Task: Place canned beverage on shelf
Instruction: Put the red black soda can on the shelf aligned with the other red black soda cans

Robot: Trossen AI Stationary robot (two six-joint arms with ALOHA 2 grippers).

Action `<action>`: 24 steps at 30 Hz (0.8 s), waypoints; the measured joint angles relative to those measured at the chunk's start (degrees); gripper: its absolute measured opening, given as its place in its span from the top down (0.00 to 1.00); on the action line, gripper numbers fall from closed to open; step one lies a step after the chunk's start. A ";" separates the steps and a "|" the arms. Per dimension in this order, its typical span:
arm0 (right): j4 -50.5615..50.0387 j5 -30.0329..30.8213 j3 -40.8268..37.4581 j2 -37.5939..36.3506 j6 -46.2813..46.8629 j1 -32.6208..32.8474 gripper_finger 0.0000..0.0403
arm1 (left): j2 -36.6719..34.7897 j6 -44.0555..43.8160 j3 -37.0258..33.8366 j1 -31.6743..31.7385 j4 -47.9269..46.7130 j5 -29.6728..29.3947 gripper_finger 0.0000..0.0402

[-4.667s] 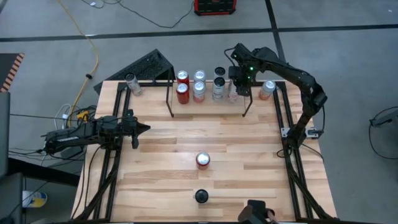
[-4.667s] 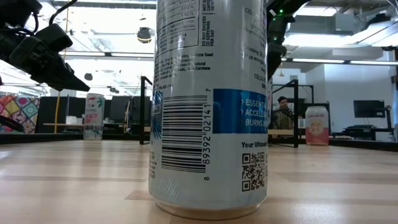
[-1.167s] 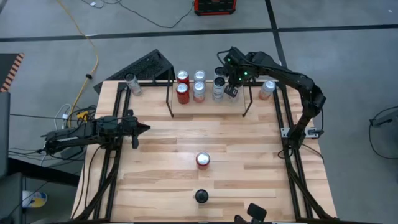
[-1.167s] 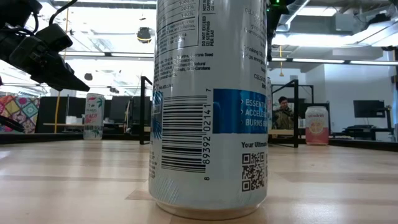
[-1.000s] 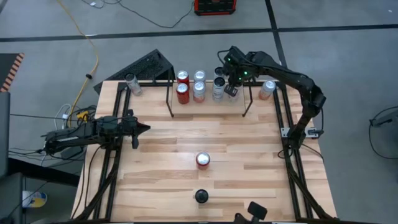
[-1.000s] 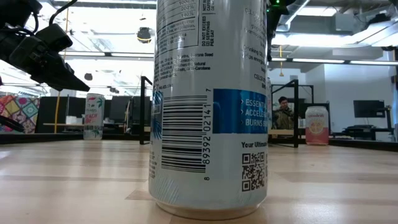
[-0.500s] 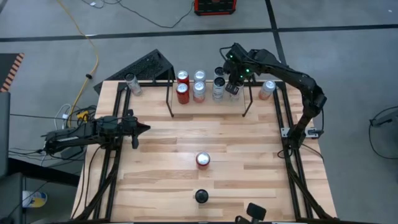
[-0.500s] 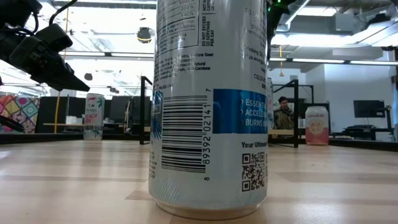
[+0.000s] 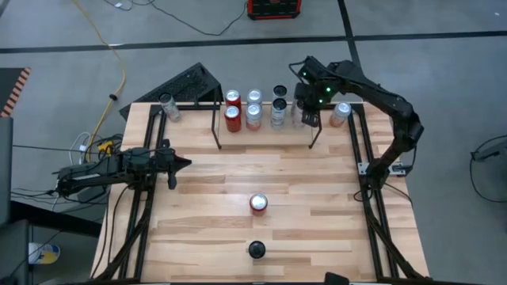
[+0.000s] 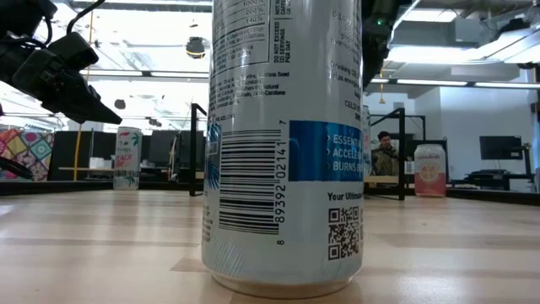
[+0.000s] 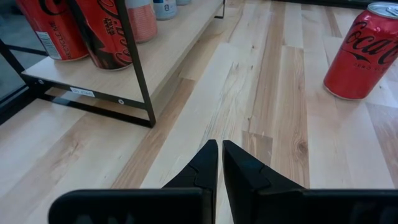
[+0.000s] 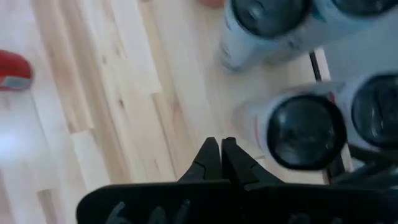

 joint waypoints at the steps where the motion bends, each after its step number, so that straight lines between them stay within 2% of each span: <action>1: -0.10 0.30 -0.59 -0.02 0.00 -0.05 1.00 | -0.01 0.01 0.01 0.01 0.00 0.01 0.97; 11: 2.00 4.33 -3.78 0.03 -0.13 -0.89 1.00 | 0.00 0.01 0.02 0.01 0.00 -0.01 0.97; 16: 1.52 4.48 -3.52 -0.12 0.03 0.15 1.00 | 0.00 0.01 0.01 0.00 0.01 0.00 0.97; 21: -0.87 4.37 -3.26 -3.05 1.62 4.37 1.00 | 0.00 0.01 0.00 -0.01 0.00 0.01 0.97; 24: 0.16 2.29 -4.94 -6.13 3.59 8.21 1.00 | -0.01 0.00 0.00 0.01 0.00 0.01 0.97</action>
